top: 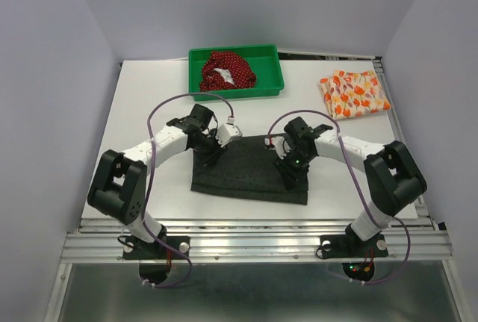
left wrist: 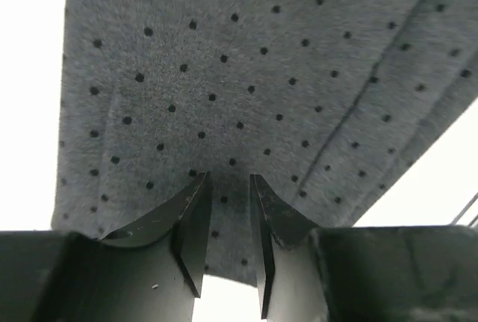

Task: Fold and stack the skirts
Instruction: Fold the skirt

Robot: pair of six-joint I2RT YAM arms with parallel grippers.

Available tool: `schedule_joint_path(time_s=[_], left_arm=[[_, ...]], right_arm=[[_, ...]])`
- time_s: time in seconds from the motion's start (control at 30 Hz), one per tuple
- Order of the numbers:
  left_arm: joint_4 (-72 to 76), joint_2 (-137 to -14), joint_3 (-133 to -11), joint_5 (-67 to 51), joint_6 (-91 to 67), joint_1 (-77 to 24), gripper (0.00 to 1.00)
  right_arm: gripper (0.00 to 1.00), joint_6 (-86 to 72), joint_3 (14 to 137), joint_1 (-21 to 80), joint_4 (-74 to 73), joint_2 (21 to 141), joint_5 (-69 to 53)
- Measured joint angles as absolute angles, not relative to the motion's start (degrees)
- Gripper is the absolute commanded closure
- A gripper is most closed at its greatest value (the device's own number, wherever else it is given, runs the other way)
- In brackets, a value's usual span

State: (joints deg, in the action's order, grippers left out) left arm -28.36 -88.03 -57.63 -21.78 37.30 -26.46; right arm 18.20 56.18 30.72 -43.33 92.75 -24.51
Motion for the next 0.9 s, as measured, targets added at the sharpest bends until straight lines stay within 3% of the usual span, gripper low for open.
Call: schedule_joint_path(time_s=[0.3, 0.6, 0.77, 0.9], left_arm=[[-27.92, -94.24, -56.42, -18.48, 35.99, -24.73, 0.72], [-28.23, -85.86, -53.69, -19.75, 36.51, -24.67, 0.72], [-28.10, -81.30, -53.69, -22.37, 35.59, -25.04, 0.67], [-25.47, -77.93, -53.71, -21.91, 33.30, -26.79, 0.60]], right_arm=[[0.61, 16.47, 65.82, 27.57, -46.72, 104.31, -21.02], [0.58, 16.03, 91.09, 23.51, -45.71, 119.90, -17.12], [0.53, 14.92, 96.57, 22.06, -42.04, 120.01, -16.21], [0.56, 10.39, 94.59, 18.57, -39.68, 112.71, -19.55]])
